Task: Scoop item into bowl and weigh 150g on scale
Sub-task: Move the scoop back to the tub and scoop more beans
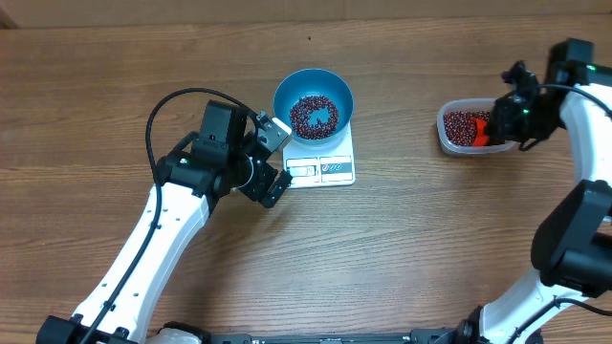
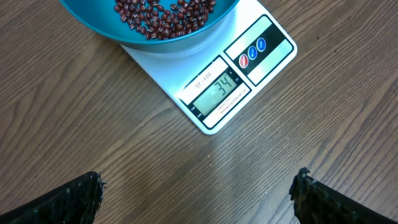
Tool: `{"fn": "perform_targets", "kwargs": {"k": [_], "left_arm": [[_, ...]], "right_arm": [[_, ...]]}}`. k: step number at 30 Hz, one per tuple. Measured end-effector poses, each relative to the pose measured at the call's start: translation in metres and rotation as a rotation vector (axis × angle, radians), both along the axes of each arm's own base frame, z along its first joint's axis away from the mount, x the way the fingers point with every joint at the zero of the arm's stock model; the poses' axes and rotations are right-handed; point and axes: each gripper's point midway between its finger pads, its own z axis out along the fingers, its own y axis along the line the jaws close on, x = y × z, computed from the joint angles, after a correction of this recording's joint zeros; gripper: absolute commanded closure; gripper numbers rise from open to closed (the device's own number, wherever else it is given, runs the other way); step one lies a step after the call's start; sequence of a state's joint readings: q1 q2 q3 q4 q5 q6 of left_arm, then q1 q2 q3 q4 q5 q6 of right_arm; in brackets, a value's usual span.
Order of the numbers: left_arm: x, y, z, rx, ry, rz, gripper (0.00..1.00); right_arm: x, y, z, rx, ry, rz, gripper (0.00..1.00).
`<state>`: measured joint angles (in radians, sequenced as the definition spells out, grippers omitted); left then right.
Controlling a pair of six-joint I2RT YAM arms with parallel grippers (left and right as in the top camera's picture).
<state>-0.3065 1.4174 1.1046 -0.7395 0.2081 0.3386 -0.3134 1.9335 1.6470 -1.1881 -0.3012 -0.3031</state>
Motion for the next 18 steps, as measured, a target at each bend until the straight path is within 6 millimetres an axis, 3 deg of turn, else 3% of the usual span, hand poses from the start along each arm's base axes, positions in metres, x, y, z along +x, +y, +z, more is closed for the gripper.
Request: {"fn": "perform_targets", "kwargs": {"k": [9, 18], "left_arm": [[0.0, 0.0, 0.0, 0.0, 0.0, 0.0, 0.0], [0.0, 0.0, 0.0, 0.0, 0.0, 0.0, 0.0]], "right_arm": [[-0.005, -0.014, 0.013, 0.293, -0.054, -0.123, 0.96], [-0.006, -0.036, -0.002, 0.507, -0.061, -0.238, 0.96]]}}
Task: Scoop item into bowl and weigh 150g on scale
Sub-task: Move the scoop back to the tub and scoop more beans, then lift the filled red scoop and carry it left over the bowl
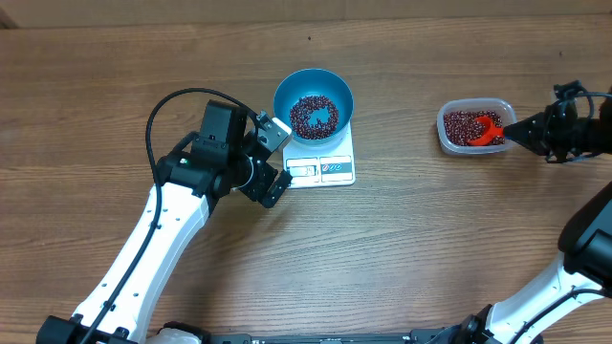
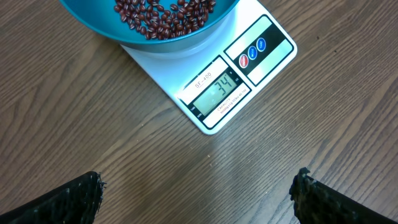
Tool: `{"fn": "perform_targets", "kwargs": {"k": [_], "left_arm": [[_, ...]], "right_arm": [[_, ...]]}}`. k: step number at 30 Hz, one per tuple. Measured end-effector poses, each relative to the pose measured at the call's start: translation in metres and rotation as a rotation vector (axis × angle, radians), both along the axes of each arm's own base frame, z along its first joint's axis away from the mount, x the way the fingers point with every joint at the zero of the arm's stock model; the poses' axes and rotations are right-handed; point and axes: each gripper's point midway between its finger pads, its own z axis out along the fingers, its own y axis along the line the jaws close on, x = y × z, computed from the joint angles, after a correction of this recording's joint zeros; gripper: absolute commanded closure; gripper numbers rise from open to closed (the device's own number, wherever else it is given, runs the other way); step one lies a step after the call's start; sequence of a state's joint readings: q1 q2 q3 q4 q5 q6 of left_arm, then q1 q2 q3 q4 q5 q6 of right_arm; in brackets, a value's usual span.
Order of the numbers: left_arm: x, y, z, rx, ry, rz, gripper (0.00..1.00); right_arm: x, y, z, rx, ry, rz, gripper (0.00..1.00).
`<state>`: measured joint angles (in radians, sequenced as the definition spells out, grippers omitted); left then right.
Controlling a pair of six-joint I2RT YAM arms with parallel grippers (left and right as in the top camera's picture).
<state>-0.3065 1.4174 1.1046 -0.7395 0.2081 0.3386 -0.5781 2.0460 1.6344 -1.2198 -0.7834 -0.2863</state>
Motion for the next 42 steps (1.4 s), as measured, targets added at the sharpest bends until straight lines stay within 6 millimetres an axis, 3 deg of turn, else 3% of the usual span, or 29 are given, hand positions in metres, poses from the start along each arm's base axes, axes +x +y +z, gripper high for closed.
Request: {"fn": "perform_targets", "kwargs": {"k": [14, 26, 31, 32, 34, 42], "left_arm": [[0.0, 0.0, 0.0, 0.0, 0.0, 0.0, 0.0], [0.0, 0.0, 0.0, 0.0, 0.0, 0.0, 0.01], [0.0, 0.0, 0.0, 0.0, 0.0, 0.0, 0.0], [0.0, 0.0, 0.0, 0.0, 0.0, 0.0, 0.0], [0.0, 0.0, 0.0, 0.0, 0.0, 0.0, 0.01], [0.0, 0.0, 0.0, 0.0, 0.0, 0.0, 0.0]], "right_arm": [[-0.008, -0.01, 0.032, 0.188, -0.142, -0.039, 0.96], [-0.008, 0.012, 0.065, 0.348, -0.27, -0.002, 0.96], [0.001, 0.053, 0.069, 0.379, -0.267, 0.096, 0.96], [0.004, 0.074, 0.07, 0.391, -0.261, 0.148, 0.96], [0.006, 0.098, 0.071, 0.402, -0.253, 0.206, 0.96], [0.019, 0.179, 0.085, 0.397, -0.258, 0.402, 0.96]]}}
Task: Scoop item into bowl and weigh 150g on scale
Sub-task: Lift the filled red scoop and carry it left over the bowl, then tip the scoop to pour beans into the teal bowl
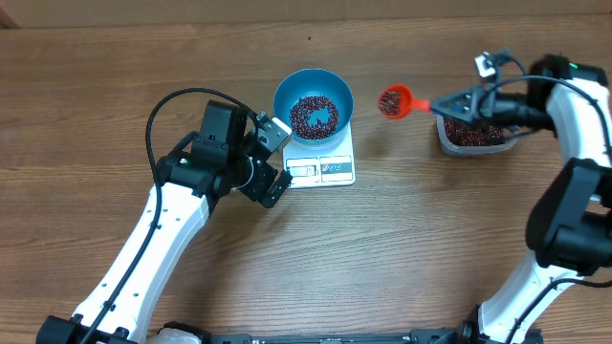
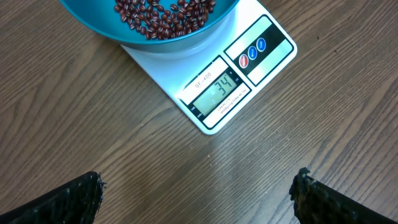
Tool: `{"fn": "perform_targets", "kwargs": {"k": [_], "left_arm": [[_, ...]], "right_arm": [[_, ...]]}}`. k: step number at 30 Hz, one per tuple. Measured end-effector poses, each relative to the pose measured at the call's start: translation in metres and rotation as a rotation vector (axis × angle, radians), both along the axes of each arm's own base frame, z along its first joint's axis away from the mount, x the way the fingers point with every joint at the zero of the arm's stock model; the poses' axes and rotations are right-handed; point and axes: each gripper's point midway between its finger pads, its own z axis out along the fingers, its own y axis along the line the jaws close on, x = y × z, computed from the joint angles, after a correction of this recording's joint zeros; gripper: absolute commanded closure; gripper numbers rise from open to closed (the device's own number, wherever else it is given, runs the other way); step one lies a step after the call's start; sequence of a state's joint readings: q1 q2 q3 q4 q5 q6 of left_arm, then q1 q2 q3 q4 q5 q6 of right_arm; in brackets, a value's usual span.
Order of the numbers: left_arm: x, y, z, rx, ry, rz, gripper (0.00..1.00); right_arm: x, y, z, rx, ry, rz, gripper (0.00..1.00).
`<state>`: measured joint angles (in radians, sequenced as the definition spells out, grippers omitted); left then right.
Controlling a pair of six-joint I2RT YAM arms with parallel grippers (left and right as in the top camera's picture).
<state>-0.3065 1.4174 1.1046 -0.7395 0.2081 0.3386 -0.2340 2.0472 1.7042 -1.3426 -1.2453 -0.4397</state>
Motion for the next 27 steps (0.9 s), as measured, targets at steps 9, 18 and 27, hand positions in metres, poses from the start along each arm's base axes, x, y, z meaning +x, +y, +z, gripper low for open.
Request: {"fn": "perform_targets", "kwargs": {"k": [9, 18, 27], "left_arm": [[0.0, 0.0, 0.0, 0.0, 0.0, 0.0, 0.01], [0.0, 0.0, 0.0, 0.0, 0.0, 0.0, 0.0], [0.0, 0.0, 0.0, 0.0, 0.0, 0.0, 0.0]], "right_arm": [[0.028, 0.083, 0.015, -0.242, -0.056, 0.09, 0.96], [0.041, 0.121, 0.002, -0.74, -0.167, 0.034, 0.96], [0.038, 0.136, -0.01, -1.131, -0.304, -0.006, 0.96]]}}
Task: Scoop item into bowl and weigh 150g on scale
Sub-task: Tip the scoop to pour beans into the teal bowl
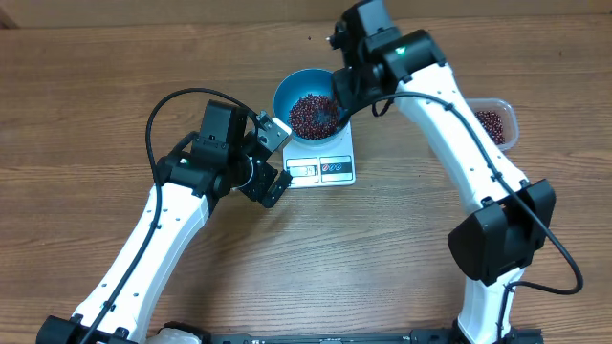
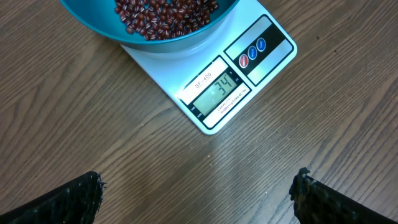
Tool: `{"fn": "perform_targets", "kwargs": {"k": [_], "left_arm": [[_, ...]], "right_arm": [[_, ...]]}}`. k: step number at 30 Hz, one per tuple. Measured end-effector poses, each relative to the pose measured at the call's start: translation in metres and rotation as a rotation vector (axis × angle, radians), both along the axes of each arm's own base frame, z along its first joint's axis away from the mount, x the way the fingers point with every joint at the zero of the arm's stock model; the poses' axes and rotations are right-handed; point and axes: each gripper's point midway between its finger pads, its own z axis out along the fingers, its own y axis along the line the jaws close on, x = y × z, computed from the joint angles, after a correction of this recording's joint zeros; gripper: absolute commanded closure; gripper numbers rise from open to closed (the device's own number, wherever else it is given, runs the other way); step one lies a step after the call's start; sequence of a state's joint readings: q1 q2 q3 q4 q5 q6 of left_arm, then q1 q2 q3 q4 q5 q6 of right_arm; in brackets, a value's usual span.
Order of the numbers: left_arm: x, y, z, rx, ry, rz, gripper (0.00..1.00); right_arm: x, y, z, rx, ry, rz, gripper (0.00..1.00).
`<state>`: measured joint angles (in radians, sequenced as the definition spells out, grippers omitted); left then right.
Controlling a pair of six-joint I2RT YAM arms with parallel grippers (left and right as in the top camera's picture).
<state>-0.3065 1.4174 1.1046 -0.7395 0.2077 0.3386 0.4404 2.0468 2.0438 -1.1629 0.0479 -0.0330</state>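
The blue bowl (image 1: 298,88) of red beans (image 1: 311,117) stands on the white scale (image 1: 322,169), whose display (image 2: 217,91) reads 34. My right gripper (image 1: 341,96) hangs over the bowl's right rim; its wrist hides the jaws, and the red scoop is out of sight under it. My left gripper (image 1: 277,161) stands open on the table just left of the scale's front, with nothing between its fingers (image 2: 78,199). In the left wrist view the bowl (image 2: 106,28) and its beans (image 2: 165,12) show at the top edge.
A clear plastic tub (image 1: 497,122) of red beans sits at the right, partly behind the right arm. The right arm stretches across the table from the front right to the bowl. The left arm's black cable loops left of the scale.
The right arm has moved left, from holding a loaded red scoop between tub and bowl to standing over the bowl's right rim. The bowl holds more beans. The left arm is unchanged.
My right gripper held the red scoop in the tub of beans, then had it tilted in the tub's right end. Later the loaded scoop was in the air left of the tub. Now the gripper is over the bowl. The display has read 34 throughout.
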Motion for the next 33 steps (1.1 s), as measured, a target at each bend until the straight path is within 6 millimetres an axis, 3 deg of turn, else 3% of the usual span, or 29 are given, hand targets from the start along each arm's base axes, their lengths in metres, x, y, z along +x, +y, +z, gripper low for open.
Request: {"fn": "perform_targets", "kwargs": {"k": [10, 16, 21, 29, 33], "left_arm": [[0.0, 0.0, 0.0, 0.0, 0.0, 0.0, 0.0], [0.0, 0.0, 0.0, 0.0, 0.0, 0.0, 0.0], [0.0, 0.0, 0.0, 0.0, 0.0, 0.0, 0.0], [0.0, 0.0, 0.0, 0.0, 0.0, 0.0, 0.0], [0.0, 0.0, 0.0, 0.0, 0.0, 0.0, 0.0]], "right_arm": [[-0.004, 0.005, 0.012, -0.085, -0.064, 0.043, 0.96], [-0.015, 0.005, 0.053, -0.043, -0.141, 0.053, 0.96], [-0.022, 0.006, 0.053, -0.048, -0.122, 0.064, 0.96], [-0.033, 0.024, 0.054, -0.112, -0.152, 0.131, 0.96], [-0.032, 0.022, 0.054, -0.126, -0.158, 0.132, 0.96]]}}
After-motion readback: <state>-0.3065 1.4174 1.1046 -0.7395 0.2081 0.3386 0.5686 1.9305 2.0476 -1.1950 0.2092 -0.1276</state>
